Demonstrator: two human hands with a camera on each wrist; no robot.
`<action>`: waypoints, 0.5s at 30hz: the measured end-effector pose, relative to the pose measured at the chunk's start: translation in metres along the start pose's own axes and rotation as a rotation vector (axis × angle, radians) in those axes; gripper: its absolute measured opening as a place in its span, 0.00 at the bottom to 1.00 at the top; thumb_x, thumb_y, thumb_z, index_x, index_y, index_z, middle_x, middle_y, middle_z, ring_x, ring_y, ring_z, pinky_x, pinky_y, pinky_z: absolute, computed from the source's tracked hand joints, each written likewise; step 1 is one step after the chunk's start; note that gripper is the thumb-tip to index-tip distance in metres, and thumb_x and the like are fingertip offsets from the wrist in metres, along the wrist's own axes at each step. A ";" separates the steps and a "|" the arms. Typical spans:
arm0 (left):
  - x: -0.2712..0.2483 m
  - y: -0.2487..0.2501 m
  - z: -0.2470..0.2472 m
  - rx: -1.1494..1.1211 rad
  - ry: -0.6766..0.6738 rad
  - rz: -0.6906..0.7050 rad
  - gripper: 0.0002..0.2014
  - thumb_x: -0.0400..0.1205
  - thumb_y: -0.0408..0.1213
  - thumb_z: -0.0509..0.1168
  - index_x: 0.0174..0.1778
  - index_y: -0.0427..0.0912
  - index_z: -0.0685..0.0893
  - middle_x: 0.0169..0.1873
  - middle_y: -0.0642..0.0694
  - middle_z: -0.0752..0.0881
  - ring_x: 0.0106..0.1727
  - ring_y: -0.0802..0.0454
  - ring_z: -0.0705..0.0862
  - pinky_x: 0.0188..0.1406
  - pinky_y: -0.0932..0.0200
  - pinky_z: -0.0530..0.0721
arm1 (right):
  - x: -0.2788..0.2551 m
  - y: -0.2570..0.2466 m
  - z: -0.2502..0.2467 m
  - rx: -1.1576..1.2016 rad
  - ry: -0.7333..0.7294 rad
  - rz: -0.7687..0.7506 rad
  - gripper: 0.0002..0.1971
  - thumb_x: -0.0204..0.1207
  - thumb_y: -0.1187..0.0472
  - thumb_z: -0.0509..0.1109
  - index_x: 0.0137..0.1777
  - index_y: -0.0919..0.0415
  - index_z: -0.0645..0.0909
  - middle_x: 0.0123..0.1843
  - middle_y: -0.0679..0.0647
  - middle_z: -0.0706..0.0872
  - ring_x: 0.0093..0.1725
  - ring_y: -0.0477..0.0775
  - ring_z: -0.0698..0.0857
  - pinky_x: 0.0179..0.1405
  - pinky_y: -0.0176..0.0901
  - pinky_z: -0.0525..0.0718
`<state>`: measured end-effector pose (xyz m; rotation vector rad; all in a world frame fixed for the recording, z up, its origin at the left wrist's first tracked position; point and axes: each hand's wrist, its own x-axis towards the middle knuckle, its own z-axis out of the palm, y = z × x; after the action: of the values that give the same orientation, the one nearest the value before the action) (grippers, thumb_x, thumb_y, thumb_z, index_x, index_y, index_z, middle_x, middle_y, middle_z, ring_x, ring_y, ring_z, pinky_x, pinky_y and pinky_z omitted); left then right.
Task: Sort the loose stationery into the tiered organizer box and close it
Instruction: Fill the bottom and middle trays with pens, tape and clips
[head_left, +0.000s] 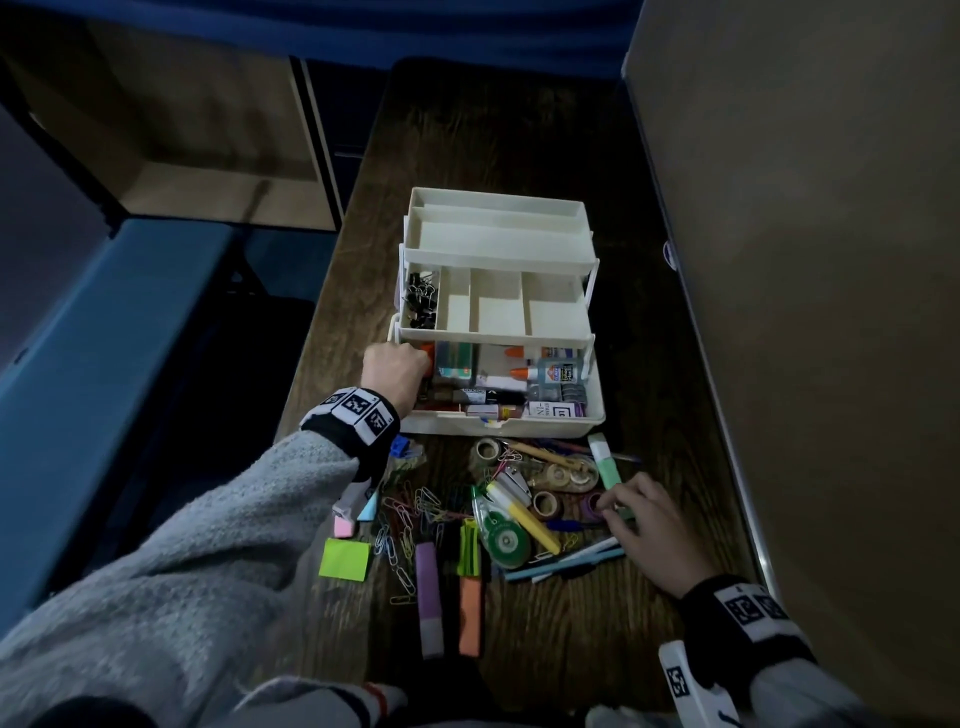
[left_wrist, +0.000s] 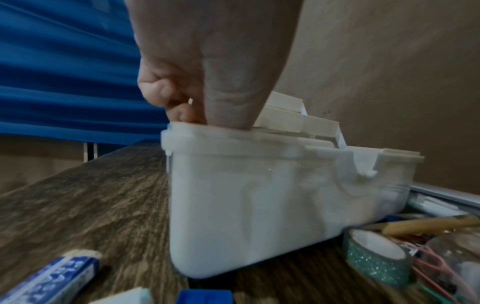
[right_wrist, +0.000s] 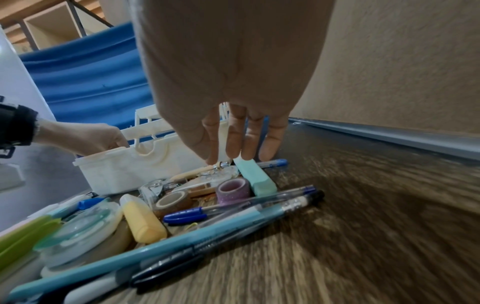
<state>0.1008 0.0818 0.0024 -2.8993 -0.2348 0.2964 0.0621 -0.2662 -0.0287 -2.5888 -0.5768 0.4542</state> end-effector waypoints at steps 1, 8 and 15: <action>0.001 0.000 -0.001 -0.003 0.005 -0.005 0.06 0.81 0.35 0.64 0.44 0.46 0.86 0.40 0.48 0.88 0.45 0.46 0.88 0.36 0.55 0.77 | 0.000 0.000 -0.001 -0.001 0.013 0.010 0.04 0.81 0.60 0.66 0.49 0.54 0.82 0.46 0.45 0.71 0.53 0.44 0.73 0.54 0.43 0.77; -0.014 -0.008 -0.007 -0.167 0.081 -0.045 0.05 0.80 0.35 0.63 0.38 0.45 0.80 0.33 0.47 0.84 0.36 0.45 0.83 0.37 0.54 0.76 | 0.012 -0.003 -0.005 -0.021 0.083 0.069 0.06 0.81 0.65 0.62 0.52 0.57 0.80 0.52 0.47 0.77 0.56 0.50 0.74 0.53 0.46 0.75; -0.080 -0.011 0.011 -0.527 0.347 0.231 0.04 0.82 0.37 0.65 0.44 0.43 0.83 0.35 0.50 0.84 0.33 0.54 0.80 0.37 0.62 0.78 | 0.038 -0.031 0.016 -0.196 -0.042 -0.072 0.10 0.79 0.65 0.61 0.55 0.55 0.82 0.58 0.48 0.81 0.62 0.51 0.75 0.59 0.44 0.76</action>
<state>0.0201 0.0801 0.0091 -3.4304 0.1000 -0.2822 0.0786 -0.2178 -0.0350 -2.7378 -0.7611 0.4499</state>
